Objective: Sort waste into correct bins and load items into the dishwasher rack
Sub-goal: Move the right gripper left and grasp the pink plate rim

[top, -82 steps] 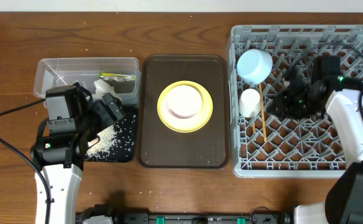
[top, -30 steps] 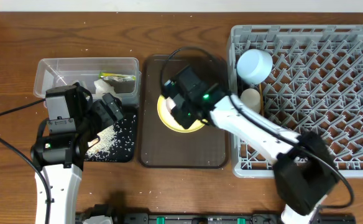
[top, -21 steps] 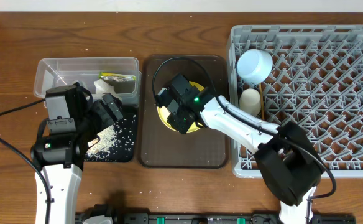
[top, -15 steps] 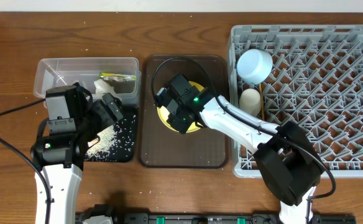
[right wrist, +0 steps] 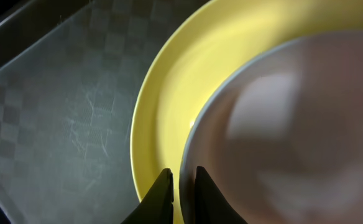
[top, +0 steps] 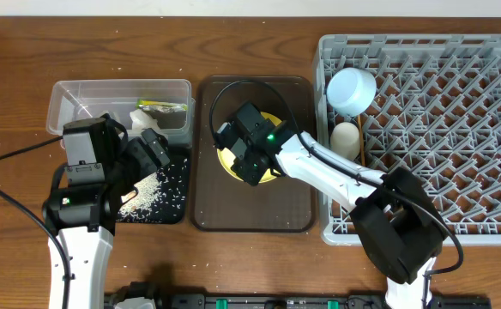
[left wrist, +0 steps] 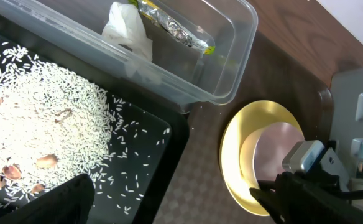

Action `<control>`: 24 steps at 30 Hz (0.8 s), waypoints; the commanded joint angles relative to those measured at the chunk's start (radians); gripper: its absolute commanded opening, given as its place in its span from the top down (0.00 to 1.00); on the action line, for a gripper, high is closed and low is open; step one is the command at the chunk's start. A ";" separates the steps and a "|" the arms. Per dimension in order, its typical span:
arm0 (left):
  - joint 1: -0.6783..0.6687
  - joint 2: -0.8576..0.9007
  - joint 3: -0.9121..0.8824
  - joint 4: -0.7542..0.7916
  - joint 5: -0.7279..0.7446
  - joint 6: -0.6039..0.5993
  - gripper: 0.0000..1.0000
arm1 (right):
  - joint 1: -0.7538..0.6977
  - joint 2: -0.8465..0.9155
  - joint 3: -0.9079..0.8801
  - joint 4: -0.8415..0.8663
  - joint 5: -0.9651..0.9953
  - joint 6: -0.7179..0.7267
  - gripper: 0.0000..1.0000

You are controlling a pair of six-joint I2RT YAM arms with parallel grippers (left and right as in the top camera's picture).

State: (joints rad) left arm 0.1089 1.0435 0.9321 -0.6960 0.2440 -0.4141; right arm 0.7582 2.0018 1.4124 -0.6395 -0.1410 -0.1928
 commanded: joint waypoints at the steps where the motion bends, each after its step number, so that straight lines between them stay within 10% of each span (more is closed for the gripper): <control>1: 0.004 0.001 0.022 0.000 -0.002 0.013 0.04 | 0.016 -0.001 0.015 -0.009 -0.006 -0.007 0.89; 24: 0.004 0.001 0.022 0.000 -0.002 0.013 0.04 | 0.007 -0.104 0.062 -0.012 -0.101 0.047 0.99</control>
State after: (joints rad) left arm 0.1089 1.0435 0.9321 -0.6956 0.2440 -0.4141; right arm 0.7582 1.9785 1.4330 -0.6487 -0.1822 -0.1875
